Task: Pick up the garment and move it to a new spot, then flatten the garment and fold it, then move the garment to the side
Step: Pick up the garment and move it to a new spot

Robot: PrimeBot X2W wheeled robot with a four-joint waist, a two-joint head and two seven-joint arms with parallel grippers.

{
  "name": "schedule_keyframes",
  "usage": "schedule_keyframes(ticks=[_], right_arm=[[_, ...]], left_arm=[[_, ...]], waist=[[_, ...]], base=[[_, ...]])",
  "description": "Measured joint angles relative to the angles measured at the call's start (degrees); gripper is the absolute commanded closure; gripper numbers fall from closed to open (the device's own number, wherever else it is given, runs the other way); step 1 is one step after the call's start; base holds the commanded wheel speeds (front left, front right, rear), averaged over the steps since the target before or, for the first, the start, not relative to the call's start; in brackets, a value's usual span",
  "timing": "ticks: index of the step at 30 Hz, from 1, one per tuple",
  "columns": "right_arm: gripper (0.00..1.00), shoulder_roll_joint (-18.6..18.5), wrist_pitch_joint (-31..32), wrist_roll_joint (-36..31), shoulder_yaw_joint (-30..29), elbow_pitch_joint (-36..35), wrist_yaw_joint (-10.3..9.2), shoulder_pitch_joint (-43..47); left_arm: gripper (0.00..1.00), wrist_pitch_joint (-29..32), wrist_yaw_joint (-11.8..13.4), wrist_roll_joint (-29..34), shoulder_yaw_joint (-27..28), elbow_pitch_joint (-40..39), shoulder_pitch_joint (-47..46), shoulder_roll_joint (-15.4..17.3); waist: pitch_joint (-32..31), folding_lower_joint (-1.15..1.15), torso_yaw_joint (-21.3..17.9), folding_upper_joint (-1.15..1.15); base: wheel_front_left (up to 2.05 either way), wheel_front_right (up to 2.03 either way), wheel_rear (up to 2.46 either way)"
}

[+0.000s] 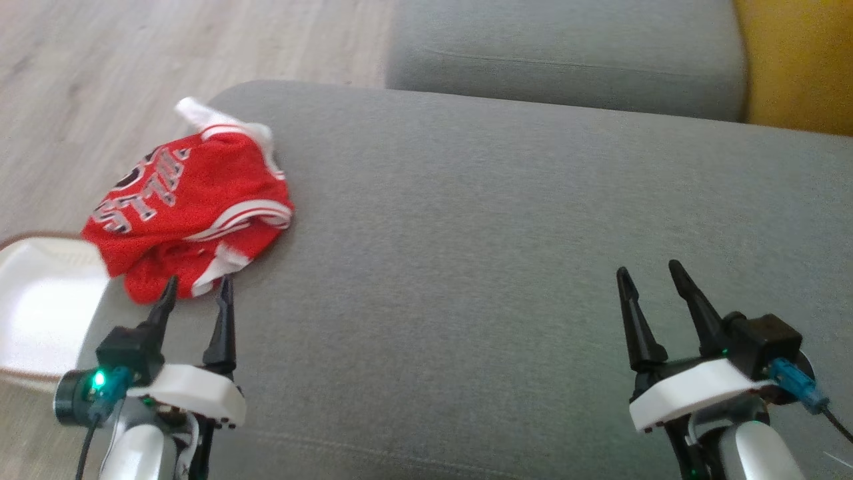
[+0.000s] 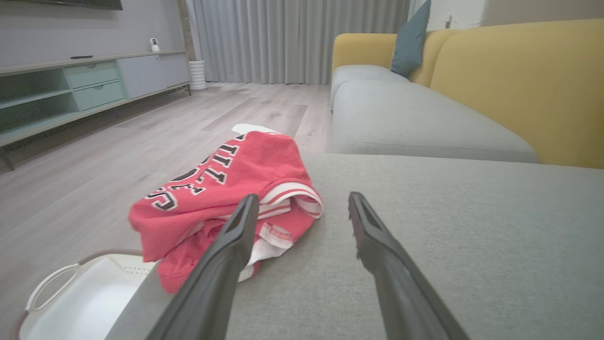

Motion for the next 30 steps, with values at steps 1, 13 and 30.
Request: schedule_keyframes(ticks=[1, 13, 30], right_arm=[[0.0, 0.0, 0.1, 0.0, 0.3, -0.1, 0.0, 0.0], [0.0, 0.0, 0.6, 0.4, 0.8, -1.4, 0.0, -0.1], [0.0, 0.0, 3.4, -1.0, 0.5, -4.7, 0.0, -3.1]], left_arm=[[0.0, 0.0, 0.2, 0.0, 0.3, 0.0, 0.0, 0.1], [0.0, 0.0, 0.3, 0.0, 0.7, -0.1, 0.0, 0.2], [0.0, 6.6, -1.6, -2.3, 0.3, 5.6, -11.8, 0.7]], waist=[[0.1, 0.0, 0.7, 0.0], [1.1, 0.0, 5.6, 0.0], [8.9, 0.0, 4.6, 0.0]], base=[[0.0, 0.0, 0.0], [0.0, 0.0, 0.0], [0.0, 0.0, 0.0]])
